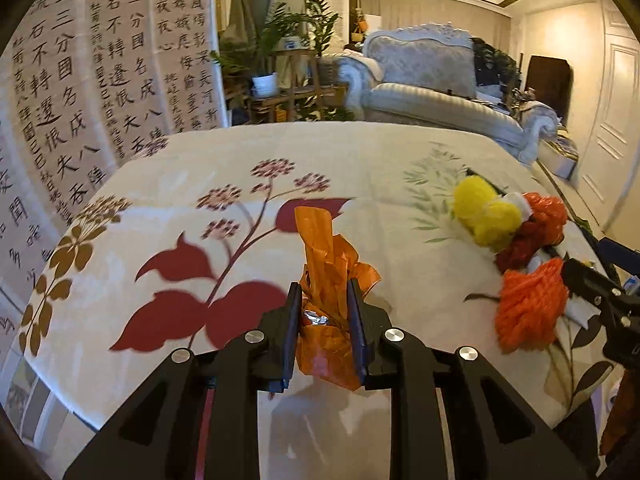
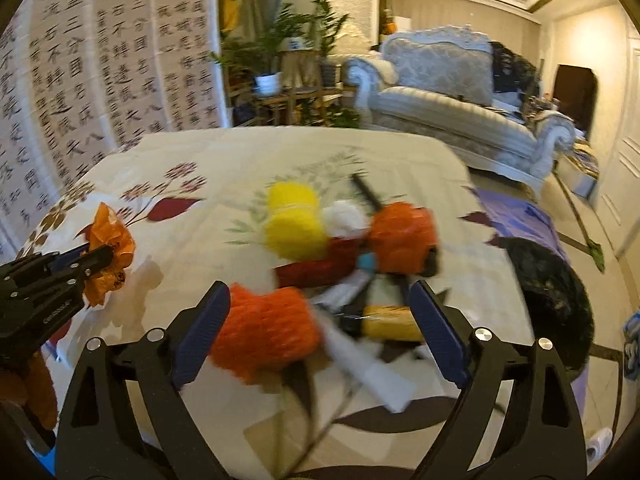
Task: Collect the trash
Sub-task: 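Grasp the orange mesh sleeve with the left gripper while the right gripper approaches the orange mesh ball, then grasp the orange mesh ball with the right gripper and carry it over the bin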
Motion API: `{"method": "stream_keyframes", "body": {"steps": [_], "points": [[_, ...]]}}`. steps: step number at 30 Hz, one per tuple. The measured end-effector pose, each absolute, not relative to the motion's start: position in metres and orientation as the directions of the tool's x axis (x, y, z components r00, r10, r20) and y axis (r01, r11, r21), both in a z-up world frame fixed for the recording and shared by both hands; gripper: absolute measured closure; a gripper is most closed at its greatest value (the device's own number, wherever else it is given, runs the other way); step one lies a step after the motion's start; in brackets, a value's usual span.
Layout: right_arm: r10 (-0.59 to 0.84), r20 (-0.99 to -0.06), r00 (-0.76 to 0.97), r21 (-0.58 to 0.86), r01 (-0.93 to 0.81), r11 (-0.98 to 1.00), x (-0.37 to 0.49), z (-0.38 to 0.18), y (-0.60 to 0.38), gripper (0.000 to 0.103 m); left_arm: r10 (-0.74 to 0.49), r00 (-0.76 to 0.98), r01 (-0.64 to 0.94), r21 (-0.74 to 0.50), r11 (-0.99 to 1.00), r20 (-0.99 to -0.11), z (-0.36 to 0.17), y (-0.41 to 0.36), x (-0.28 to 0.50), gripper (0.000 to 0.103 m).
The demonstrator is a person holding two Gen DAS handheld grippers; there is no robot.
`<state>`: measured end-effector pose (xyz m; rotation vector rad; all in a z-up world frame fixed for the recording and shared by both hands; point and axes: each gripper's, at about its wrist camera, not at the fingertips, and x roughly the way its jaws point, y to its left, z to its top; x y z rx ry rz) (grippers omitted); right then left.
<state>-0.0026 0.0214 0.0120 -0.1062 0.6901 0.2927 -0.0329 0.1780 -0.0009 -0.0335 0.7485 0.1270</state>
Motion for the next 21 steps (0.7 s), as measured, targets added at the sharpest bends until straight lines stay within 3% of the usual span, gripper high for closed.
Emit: {"method": "stream_keyframes", "body": {"steps": [8, 10, 11, 15, 21], "points": [[0.221, -0.684, 0.695, -0.05, -0.347, 0.936, -0.003, -0.008, 0.051, 0.013, 0.121, 0.718, -0.144, 0.023, 0.989, -0.686, -0.008, 0.18, -0.039, 0.079], [0.227, -0.696, 0.681, -0.048, -0.36, 0.932, -0.002, -0.012, 0.052, 0.021, 0.12, 0.721, -0.142, 0.023, 0.99, -0.682, -0.008, 0.179, -0.038, 0.079], [0.248, -0.699, 0.671, -0.032, -0.375, 0.927, -0.003, -0.014, 0.052, 0.039, 0.116, 0.723, -0.14, 0.019, 0.99, -0.681, -0.008, 0.178, -0.038, 0.079], [0.28, -0.696, 0.662, -0.012, -0.4, 0.916, -0.009, -0.013, 0.05, 0.048, 0.104, 0.726, -0.128, 0.014, 0.992, -0.68, -0.008, 0.171, -0.037, 0.079], [0.277, -0.661, 0.698, 0.006, -0.364, 0.932, -0.015, 0.003, 0.025, 0.052, 0.06, 0.748, -0.084, -0.004, 0.996, -0.661, 0.001, 0.147, -0.035, 0.079]]}}
